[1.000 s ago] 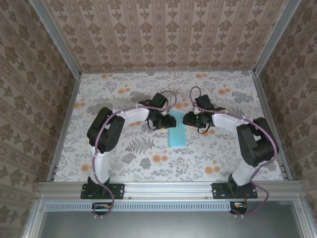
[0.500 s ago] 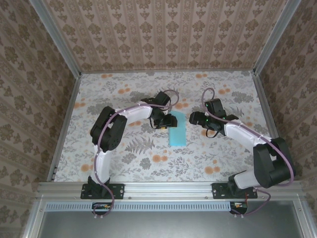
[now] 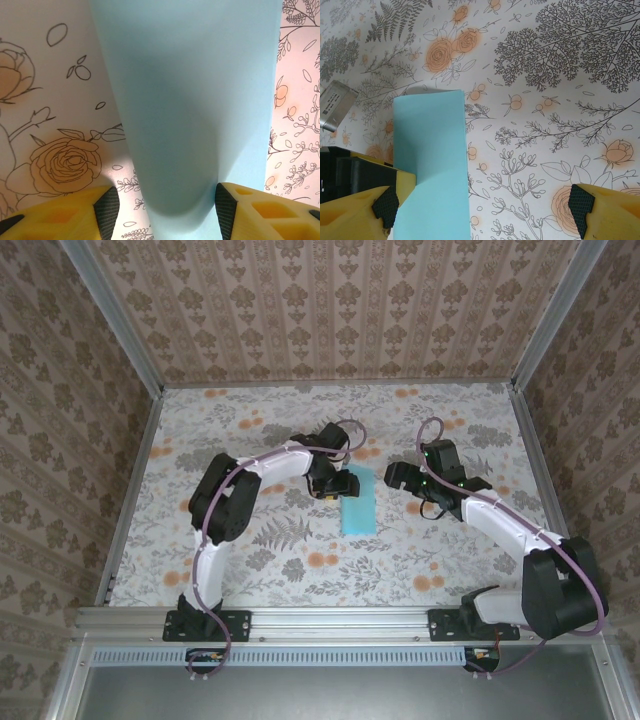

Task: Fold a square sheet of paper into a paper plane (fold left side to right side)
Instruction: First fold in half a square sheet of paper at the center of the table.

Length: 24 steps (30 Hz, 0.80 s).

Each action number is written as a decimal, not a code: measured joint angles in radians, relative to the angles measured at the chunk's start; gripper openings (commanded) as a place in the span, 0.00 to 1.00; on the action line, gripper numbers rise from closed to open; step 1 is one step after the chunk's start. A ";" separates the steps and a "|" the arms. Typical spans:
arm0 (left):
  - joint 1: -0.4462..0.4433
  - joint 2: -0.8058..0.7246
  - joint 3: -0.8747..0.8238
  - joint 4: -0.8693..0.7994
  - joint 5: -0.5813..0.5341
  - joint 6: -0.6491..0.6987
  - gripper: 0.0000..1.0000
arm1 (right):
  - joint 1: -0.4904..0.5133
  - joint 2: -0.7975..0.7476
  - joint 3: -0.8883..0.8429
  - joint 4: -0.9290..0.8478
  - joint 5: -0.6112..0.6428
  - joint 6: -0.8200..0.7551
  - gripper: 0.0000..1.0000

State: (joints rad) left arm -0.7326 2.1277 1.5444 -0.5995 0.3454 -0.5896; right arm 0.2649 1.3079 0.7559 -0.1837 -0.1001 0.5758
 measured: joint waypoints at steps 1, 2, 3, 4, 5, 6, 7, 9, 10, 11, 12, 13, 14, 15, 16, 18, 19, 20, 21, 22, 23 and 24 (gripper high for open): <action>-0.001 0.002 0.002 -0.003 -0.002 0.000 0.58 | -0.001 0.000 0.000 0.000 0.000 0.000 0.92; -0.001 0.003 0.004 -0.005 -0.003 0.003 0.58 | -0.001 -0.001 0.000 0.000 0.000 0.000 0.92; -0.001 0.003 0.005 -0.007 -0.003 0.003 0.58 | -0.001 -0.002 0.000 0.000 0.000 0.000 0.92; -0.001 0.005 0.008 -0.009 -0.003 0.003 0.58 | -0.001 -0.003 0.000 0.000 0.000 0.000 0.92; -0.001 0.005 0.010 -0.012 -0.003 0.004 0.58 | -0.001 -0.005 0.000 0.000 0.000 0.000 0.92; -0.001 0.006 0.011 -0.014 -0.003 0.006 0.58 | -0.001 -0.007 -0.001 0.000 0.000 0.000 0.92; -0.001 0.007 0.014 -0.017 -0.003 0.007 0.58 | -0.001 -0.008 -0.001 0.000 0.000 0.000 0.92; -0.002 0.011 0.019 -0.023 -0.003 0.008 0.58 | -0.001 -0.011 -0.001 0.000 0.000 0.000 0.92; -0.002 0.013 0.022 -0.026 -0.003 0.007 0.58 | -0.001 -0.013 -0.002 0.000 -0.001 0.000 0.92; -0.002 0.013 0.023 -0.027 -0.003 0.007 0.58 | -0.001 -0.013 -0.002 0.000 -0.001 0.000 0.92; -0.002 0.013 0.023 -0.028 -0.003 0.008 0.58 | -0.001 -0.013 -0.002 0.000 -0.001 0.000 0.92; -0.002 0.014 0.025 -0.030 -0.003 0.008 0.58 | -0.001 -0.013 -0.002 0.000 -0.001 0.000 0.92; -0.002 0.016 0.029 -0.033 -0.003 0.008 0.58 | -0.001 -0.013 -0.002 0.000 -0.001 0.000 0.92; -0.002 0.018 0.031 -0.036 -0.004 0.008 0.58 | -0.001 -0.013 -0.003 0.000 -0.001 0.000 0.92; -0.002 0.018 0.033 -0.038 -0.004 0.008 0.58 | -0.001 -0.013 -0.004 0.000 -0.002 0.000 0.92; -0.003 0.019 0.034 -0.040 -0.004 0.009 0.58 | -0.001 -0.013 -0.006 -0.001 -0.004 0.000 0.92; -0.003 0.020 0.035 -0.041 -0.005 0.010 0.58 | -0.001 -0.013 -0.006 0.000 -0.005 0.000 0.92; -0.003 0.020 0.036 -0.042 -0.005 0.011 0.58 | -0.001 -0.013 -0.006 0.000 -0.005 0.000 0.92; -0.003 0.020 0.036 -0.043 -0.006 0.011 0.58 | -0.001 -0.013 -0.006 0.000 -0.005 0.000 0.92; -0.004 0.020 0.037 -0.043 -0.006 0.011 0.58 | -0.001 -0.013 -0.006 0.000 -0.006 0.000 0.92; -0.004 0.020 0.038 -0.044 -0.007 0.011 0.58 | -0.001 -0.013 -0.006 0.000 -0.008 0.000 0.92; -0.005 0.021 0.039 -0.045 -0.008 0.011 0.59 | -0.001 -0.013 -0.006 0.000 -0.010 0.000 0.92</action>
State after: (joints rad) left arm -0.7372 2.1483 1.5829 -0.6441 0.3378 -0.5785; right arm 0.2642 1.2945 0.7498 -0.1841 -0.1101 0.5758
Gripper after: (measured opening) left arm 0.584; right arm 0.918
